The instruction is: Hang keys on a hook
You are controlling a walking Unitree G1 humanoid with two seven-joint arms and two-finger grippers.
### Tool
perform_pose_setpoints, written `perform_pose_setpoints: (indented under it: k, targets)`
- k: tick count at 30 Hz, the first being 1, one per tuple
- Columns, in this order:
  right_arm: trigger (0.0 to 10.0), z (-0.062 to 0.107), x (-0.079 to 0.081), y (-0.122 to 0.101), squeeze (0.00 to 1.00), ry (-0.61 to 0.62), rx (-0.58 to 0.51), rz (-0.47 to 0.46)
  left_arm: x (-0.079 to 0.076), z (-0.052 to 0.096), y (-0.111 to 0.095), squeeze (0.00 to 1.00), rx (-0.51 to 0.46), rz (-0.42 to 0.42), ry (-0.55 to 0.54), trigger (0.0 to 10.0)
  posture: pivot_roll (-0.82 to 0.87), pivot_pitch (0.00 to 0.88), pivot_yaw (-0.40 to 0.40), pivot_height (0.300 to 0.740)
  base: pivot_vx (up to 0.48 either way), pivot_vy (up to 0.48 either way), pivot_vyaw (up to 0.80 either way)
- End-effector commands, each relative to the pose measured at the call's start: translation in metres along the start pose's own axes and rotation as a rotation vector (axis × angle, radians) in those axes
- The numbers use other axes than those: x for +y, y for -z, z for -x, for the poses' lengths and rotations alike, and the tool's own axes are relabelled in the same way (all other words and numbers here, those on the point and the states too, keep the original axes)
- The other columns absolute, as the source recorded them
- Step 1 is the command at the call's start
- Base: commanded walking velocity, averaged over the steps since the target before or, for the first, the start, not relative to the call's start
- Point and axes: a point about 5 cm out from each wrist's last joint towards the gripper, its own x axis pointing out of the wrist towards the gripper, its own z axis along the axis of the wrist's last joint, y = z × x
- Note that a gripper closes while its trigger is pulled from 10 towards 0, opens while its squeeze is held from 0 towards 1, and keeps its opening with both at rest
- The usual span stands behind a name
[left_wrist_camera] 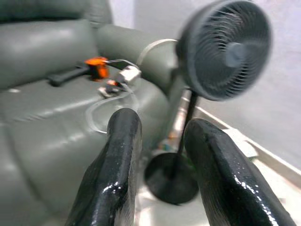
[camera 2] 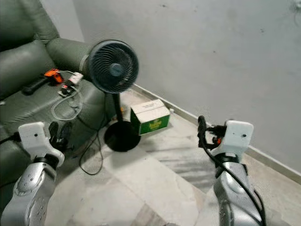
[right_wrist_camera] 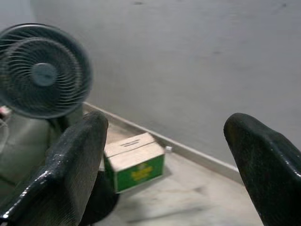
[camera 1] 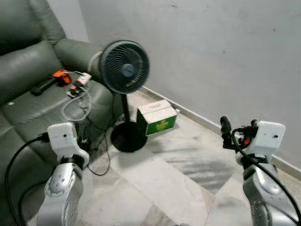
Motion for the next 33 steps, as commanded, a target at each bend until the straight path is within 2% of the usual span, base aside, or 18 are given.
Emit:
perform_pose_setpoints:
  k: [1, 12, 29, 33]
  targets:
    - [10.0, 0.0, -0.005, -0.003, 0.0, 0.02, -0.011, 0.008, -0.004, 0.0, 0.002, 0.0, 0.011, 0.006, 0.012, 10.0, -0.04, 0.137, 0.02, 0.74, 0.0, 0.39, 0.0]
    - [10.0, -0.001, -0.005, -0.002, 0.0, 0.023, -0.008, 0.007, -0.013, -0.002, -0.003, 0.0, -0.005, 0.03, 0.079, 10.0, -0.04, 0.134, 0.021, 0.74, 0.0, 0.032, 0.0]
    - [10.0, -0.001, -0.006, -0.001, 0.0, 0.022, 0.008, 0.011, -0.015, 0.001, 0.001, 0.0, 0.016, 0.049, 0.103, 10.0, -0.04, 0.138, 0.018, 0.74, 0.0, 0.0, -0.78]
    - [10.0, -0.001, -0.005, -0.002, 0.0, 0.016, 0.006, 0.016, -0.02, 0.005, 0.007, 0.0, 0.046, 0.093, 0.104, 10.0, -0.05, 0.137, 0.018, 0.74, 0.0, 0.0, -0.8]
